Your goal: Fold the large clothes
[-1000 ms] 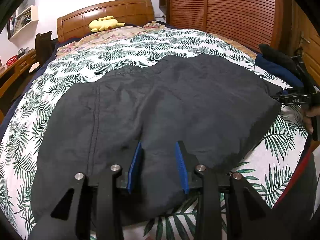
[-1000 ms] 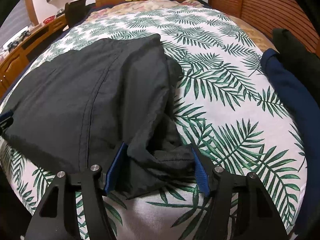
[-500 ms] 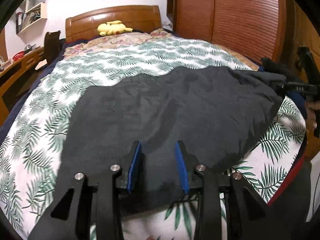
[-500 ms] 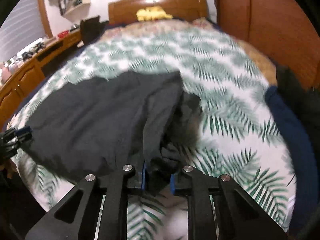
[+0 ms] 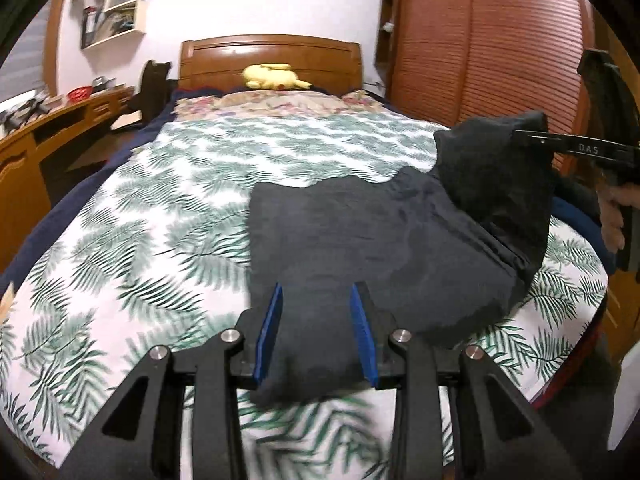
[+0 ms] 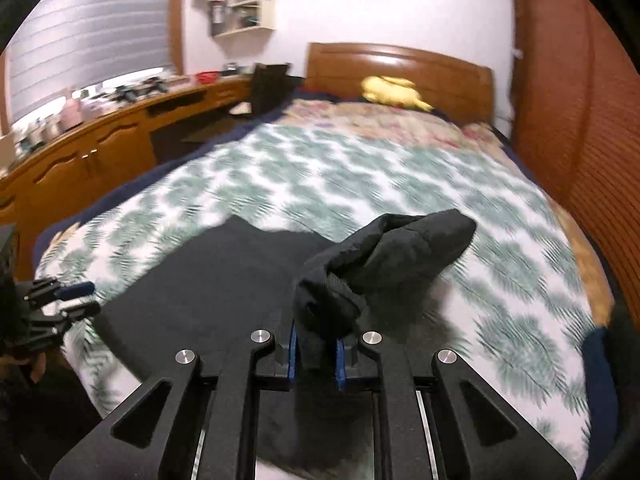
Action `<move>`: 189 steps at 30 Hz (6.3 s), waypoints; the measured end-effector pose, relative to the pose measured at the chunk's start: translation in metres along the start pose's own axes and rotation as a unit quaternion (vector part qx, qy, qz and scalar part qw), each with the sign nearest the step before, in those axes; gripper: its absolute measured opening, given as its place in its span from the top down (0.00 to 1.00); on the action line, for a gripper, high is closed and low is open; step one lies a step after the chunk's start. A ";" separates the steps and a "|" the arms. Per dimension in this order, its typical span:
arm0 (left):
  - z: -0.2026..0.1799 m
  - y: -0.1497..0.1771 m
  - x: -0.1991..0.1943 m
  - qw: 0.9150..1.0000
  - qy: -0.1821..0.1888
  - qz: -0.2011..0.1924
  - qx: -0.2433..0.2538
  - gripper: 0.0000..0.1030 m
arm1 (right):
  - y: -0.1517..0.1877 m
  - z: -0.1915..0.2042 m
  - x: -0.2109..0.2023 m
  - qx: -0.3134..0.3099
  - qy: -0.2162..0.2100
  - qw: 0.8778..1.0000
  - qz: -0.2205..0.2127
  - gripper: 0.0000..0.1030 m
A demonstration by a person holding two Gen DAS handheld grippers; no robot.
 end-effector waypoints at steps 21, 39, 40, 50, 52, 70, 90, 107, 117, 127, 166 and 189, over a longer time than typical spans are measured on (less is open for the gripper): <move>0.036 0.006 -0.028 0.999 -0.017 -0.023 -0.021 0.68 | -0.001 0.174 0.051 -0.060 -0.126 0.989 0.042 0.52; -0.003 -0.019 -0.030 0.997 0.039 -0.064 -0.006 0.67 | 0.087 0.072 0.048 0.002 -0.036 0.992 0.117 0.50; -0.004 -0.018 -0.029 0.997 0.040 -0.063 -0.004 0.67 | 0.092 0.073 0.047 0.006 -0.035 0.993 0.110 0.50; -0.014 -0.014 -0.004 0.998 0.053 -0.027 -0.007 0.67 | 0.096 0.075 0.050 0.019 -0.037 0.994 0.102 0.50; -0.017 -0.015 0.000 0.998 0.056 -0.024 -0.009 0.67 | 0.098 0.076 0.050 0.015 -0.037 0.994 0.100 0.50; -0.016 -0.006 0.028 0.998 0.051 0.016 -0.023 0.68 | 0.101 0.082 0.048 0.003 -0.033 0.995 0.098 0.50; 0.022 0.000 -0.013 0.999 0.039 -0.009 -0.033 0.97 | 0.078 0.067 0.026 0.000 -0.057 0.993 0.104 0.47; 0.036 0.020 -0.005 0.999 0.007 0.026 -0.033 0.93 | 0.109 0.087 0.053 -0.011 -0.120 0.983 0.141 0.48; 0.042 0.037 -0.021 0.999 0.008 0.041 -0.031 0.85 | 0.056 0.049 0.081 -0.018 -0.111 0.986 0.120 0.48; 0.038 0.054 0.003 0.996 0.002 0.087 -0.017 0.80 | 0.037 0.010 0.197 -0.026 -0.060 0.985 0.157 0.39; 0.029 0.024 -0.004 0.999 -0.002 0.045 -0.030 0.98 | 0.023 -0.008 0.220 0.033 -0.094 0.988 0.114 0.61; 0.269 0.028 -0.159 0.973 -0.214 -0.028 -0.077 0.99 | -0.079 0.312 0.237 -0.098 -0.218 0.970 0.045 0.64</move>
Point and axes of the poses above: each gripper's, at about its wrist camera, not at the fingertips, and x roughly the way its jaws point, z to its left, y to its underside, the point moved 6 cm from there along x, roughly the way its jaws point, and after that the axes turned 5 degrees about -z, right-handed, at the moved point
